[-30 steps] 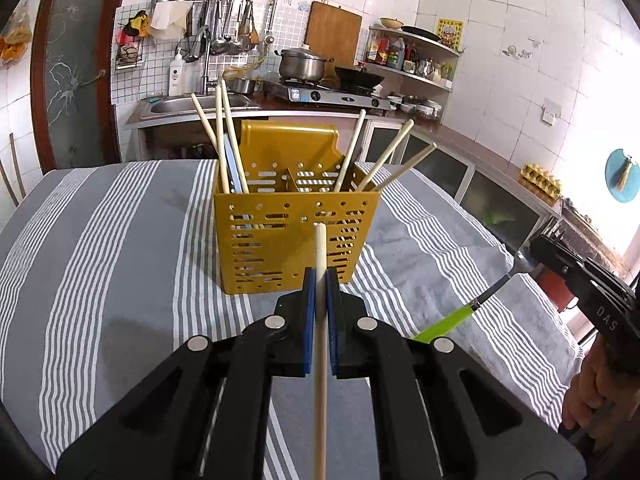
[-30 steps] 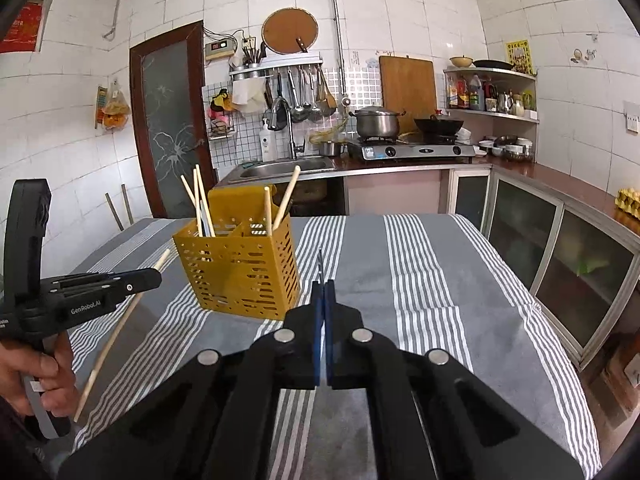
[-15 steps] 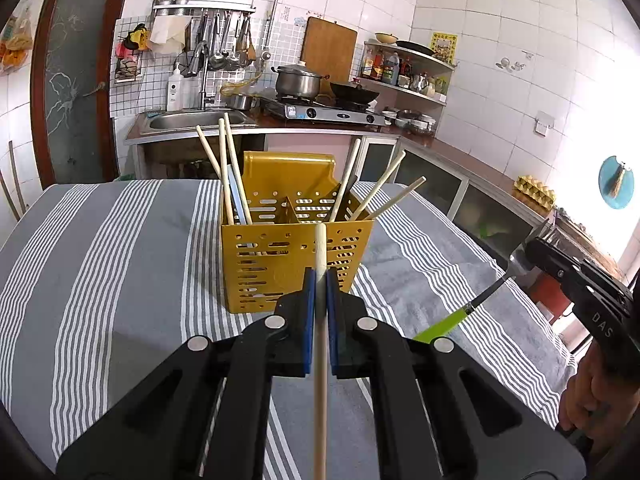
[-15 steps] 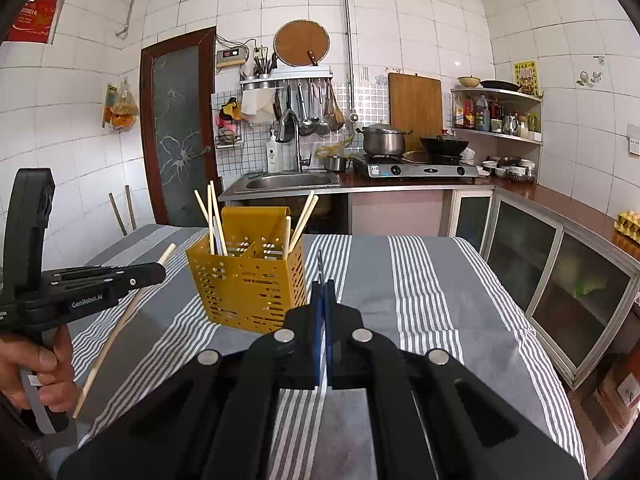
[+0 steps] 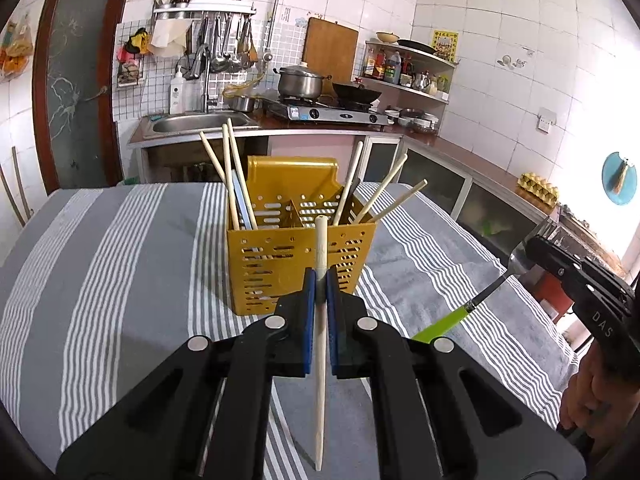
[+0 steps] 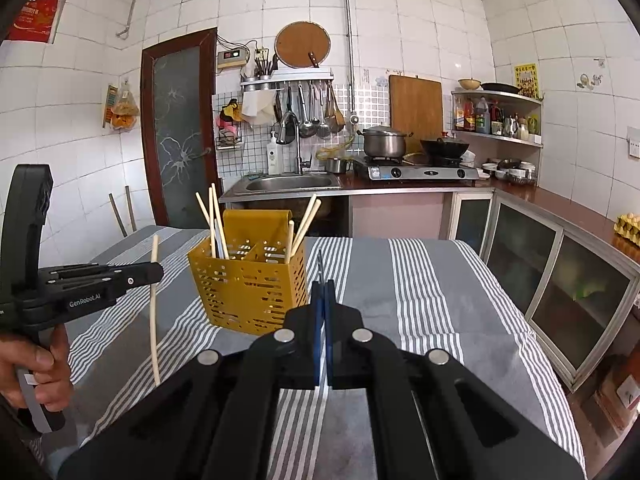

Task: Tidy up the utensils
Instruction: 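Lower the chopstick into the holder with the left tool while the right tool lowers the fork in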

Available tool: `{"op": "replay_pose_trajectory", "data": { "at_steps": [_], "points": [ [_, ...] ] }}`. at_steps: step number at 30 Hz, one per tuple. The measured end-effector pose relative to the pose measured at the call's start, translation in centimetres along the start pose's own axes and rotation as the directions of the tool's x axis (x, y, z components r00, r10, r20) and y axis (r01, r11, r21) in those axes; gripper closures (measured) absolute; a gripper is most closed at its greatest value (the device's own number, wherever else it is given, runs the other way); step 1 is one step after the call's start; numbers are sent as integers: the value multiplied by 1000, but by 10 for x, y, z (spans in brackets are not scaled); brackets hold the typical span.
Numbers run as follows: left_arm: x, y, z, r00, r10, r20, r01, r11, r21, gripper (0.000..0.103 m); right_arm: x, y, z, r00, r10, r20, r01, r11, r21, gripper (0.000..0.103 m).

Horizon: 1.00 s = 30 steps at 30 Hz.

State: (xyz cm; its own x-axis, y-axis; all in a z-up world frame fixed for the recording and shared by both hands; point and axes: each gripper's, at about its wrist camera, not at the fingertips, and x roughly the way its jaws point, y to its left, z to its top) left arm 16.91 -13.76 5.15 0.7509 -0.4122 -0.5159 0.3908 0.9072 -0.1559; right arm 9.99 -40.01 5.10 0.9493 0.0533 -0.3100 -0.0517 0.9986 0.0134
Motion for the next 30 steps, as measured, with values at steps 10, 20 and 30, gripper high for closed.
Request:
{"op": "replay_pose_trajectory", "data": {
  "at_steps": [10,20,30],
  "points": [
    [-18,3,28,998,24,65,-25,1000,16,99,-1,11,25,999,-30,32,32,998,-53,102],
    [-31,4,77,987,24,160,-31,999,38,99,9,27,67,996,-50,79,57,994,-91,102],
    [-17,18,146,956,49,288,-64,997,43,99,52,49,120,993,-60,103,78,981,-178,102]
  ]
}}
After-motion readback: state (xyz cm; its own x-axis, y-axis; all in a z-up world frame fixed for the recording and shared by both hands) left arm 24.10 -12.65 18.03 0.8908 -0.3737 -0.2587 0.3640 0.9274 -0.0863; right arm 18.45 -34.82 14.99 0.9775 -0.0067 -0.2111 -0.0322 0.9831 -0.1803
